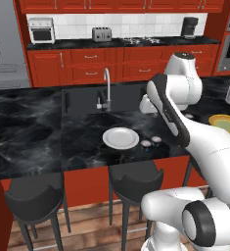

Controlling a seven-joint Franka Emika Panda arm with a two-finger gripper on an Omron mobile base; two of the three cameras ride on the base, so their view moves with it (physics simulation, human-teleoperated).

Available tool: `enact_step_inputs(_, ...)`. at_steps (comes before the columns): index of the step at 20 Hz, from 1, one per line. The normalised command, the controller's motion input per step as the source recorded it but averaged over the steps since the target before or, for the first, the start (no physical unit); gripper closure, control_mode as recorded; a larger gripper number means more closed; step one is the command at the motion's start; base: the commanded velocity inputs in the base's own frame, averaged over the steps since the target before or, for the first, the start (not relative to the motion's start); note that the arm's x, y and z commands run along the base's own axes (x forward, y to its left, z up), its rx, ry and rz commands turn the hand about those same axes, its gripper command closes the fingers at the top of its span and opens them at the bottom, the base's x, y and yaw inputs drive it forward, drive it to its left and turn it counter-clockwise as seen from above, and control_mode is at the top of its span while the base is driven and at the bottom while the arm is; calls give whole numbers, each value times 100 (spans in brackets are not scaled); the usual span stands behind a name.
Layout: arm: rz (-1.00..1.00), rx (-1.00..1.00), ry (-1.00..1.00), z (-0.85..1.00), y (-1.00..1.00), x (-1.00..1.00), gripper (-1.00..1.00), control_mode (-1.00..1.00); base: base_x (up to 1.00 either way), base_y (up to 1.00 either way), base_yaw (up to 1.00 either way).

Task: Place two yogurt containers on each plate.

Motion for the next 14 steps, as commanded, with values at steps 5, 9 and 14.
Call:
enact_step_inputs(5, 0, 0, -1, -20, -4, -47, -100, -100, 0, 0, 0)
enact_step_inputs(9, -25, -5, 9, -75, -7, -64, -100, -100, 0, 0, 0)
enact_step_inputs(14, -64, 2, 13, -18, -36, 0, -100, -100, 0, 0, 0)
